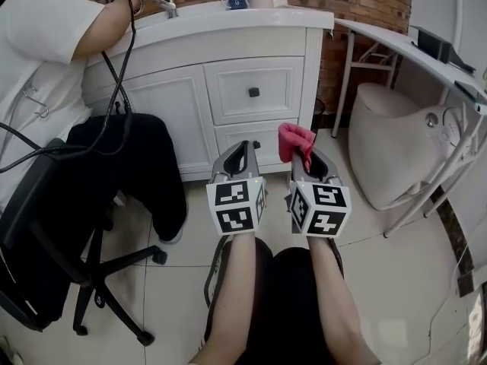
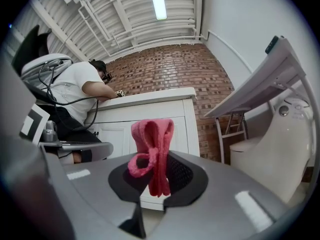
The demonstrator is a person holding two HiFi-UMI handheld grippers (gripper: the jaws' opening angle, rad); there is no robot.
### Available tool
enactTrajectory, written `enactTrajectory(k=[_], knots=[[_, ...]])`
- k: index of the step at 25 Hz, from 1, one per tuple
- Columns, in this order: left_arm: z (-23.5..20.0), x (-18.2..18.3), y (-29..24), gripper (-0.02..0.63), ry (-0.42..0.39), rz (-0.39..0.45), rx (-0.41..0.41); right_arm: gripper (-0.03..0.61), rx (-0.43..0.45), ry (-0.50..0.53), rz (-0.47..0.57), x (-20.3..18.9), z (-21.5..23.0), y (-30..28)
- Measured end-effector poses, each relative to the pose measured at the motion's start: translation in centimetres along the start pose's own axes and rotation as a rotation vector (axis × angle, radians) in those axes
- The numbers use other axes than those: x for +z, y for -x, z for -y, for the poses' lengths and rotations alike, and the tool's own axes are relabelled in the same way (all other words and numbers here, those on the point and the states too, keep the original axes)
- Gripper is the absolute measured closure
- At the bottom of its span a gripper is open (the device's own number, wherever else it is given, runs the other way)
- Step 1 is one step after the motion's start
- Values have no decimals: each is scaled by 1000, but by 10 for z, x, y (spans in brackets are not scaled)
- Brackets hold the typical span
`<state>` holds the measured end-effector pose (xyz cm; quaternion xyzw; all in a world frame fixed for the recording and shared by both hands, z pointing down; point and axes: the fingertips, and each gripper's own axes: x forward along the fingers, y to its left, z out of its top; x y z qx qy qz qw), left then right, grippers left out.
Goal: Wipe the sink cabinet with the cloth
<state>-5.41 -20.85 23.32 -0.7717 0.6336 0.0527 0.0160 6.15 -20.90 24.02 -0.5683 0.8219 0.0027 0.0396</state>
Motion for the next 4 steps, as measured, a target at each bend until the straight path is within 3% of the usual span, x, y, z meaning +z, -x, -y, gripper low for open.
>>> enactTrajectory(k=[4], knots=[[-2, -3, 1, 598, 9, 4, 3, 528, 7, 13, -4, -5, -3, -1]])
